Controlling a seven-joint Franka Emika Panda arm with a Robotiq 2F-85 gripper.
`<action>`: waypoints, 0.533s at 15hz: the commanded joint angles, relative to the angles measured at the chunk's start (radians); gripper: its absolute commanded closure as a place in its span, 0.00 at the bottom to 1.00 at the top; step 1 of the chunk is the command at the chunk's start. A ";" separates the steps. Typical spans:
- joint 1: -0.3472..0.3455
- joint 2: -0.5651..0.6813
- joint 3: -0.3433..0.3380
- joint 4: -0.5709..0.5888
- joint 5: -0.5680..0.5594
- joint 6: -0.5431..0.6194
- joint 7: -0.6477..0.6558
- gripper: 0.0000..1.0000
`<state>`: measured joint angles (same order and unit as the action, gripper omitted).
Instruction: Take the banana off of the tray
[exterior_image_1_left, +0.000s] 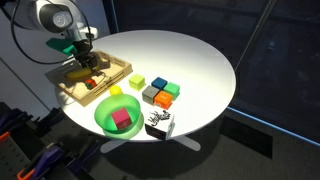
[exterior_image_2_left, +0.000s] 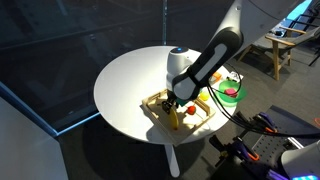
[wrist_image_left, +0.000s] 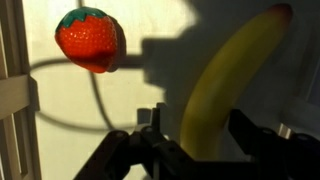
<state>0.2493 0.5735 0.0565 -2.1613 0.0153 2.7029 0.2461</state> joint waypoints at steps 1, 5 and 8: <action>0.019 0.014 -0.019 0.023 -0.011 -0.004 0.024 0.59; 0.029 0.001 -0.030 0.029 -0.021 -0.026 0.026 0.83; 0.044 -0.024 -0.049 0.025 -0.039 -0.042 0.035 0.83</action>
<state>0.2669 0.5786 0.0358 -2.1456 0.0075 2.7015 0.2466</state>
